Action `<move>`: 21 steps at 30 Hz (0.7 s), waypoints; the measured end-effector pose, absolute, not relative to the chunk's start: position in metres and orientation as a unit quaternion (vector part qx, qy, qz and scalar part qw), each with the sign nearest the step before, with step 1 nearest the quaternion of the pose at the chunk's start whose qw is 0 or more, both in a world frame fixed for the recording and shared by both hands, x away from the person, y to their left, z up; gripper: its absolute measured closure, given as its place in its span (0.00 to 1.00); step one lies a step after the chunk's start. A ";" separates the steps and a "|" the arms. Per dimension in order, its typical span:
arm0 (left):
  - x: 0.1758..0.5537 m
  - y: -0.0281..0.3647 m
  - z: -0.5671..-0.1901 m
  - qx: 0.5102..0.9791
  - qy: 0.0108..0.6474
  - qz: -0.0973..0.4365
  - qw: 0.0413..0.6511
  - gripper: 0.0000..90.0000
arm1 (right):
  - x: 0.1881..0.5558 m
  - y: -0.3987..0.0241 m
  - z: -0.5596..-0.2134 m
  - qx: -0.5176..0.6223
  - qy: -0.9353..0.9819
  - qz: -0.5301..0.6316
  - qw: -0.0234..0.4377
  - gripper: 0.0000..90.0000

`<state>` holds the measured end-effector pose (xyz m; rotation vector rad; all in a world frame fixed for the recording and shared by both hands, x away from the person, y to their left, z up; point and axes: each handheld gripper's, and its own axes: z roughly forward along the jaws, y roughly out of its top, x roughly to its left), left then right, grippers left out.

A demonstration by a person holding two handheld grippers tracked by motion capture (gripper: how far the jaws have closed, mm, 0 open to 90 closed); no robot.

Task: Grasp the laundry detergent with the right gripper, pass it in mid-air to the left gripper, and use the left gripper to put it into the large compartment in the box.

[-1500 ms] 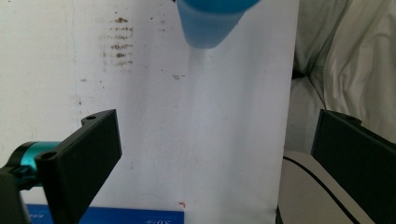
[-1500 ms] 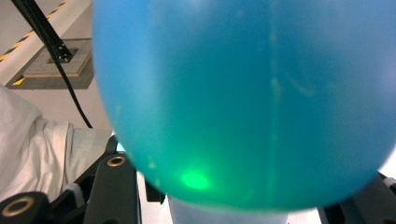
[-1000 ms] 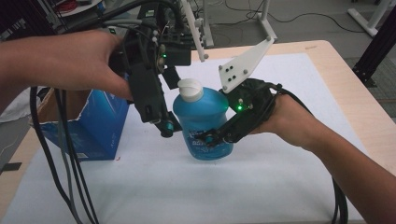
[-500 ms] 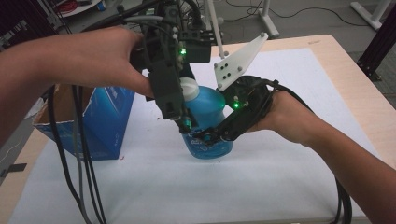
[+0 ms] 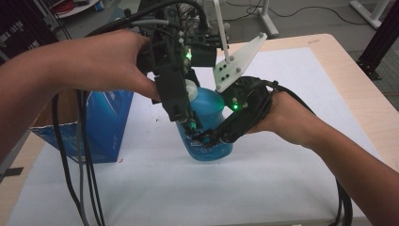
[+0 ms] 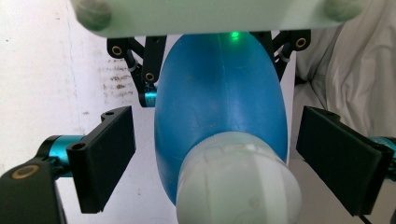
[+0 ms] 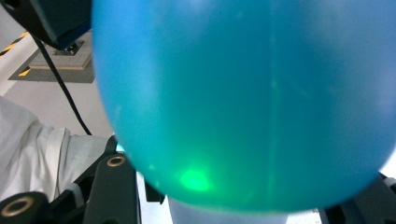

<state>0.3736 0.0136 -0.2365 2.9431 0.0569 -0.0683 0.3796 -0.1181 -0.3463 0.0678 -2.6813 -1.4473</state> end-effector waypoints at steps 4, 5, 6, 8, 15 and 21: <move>0.374 0.013 -0.237 0.995 0.017 -0.022 0.095 0.17 | 0.380 -0.119 -0.346 0.021 -0.878 -0.476 0.046 0.50; 0.374 0.013 -0.237 0.995 0.018 -0.021 0.094 0.17 | 0.380 -0.119 -0.346 0.021 -0.878 -0.476 0.044 0.50; 0.374 0.013 -0.237 0.995 0.018 -0.021 0.094 0.18 | 0.380 -0.119 -0.346 0.021 -0.878 -0.476 0.044 0.50; 0.374 0.014 -0.237 0.995 0.016 -0.021 0.098 0.21 | 0.380 -0.120 -0.345 0.019 -0.878 -0.477 0.044 0.50; 0.374 0.012 -0.237 0.995 0.013 -0.022 0.095 0.24 | 0.380 -0.119 -0.345 0.020 -0.877 -0.478 0.045 0.50; 0.374 0.013 -0.238 0.995 0.012 -0.021 0.095 0.30 | 0.380 -0.120 -0.344 0.019 -0.877 -0.479 0.044 0.50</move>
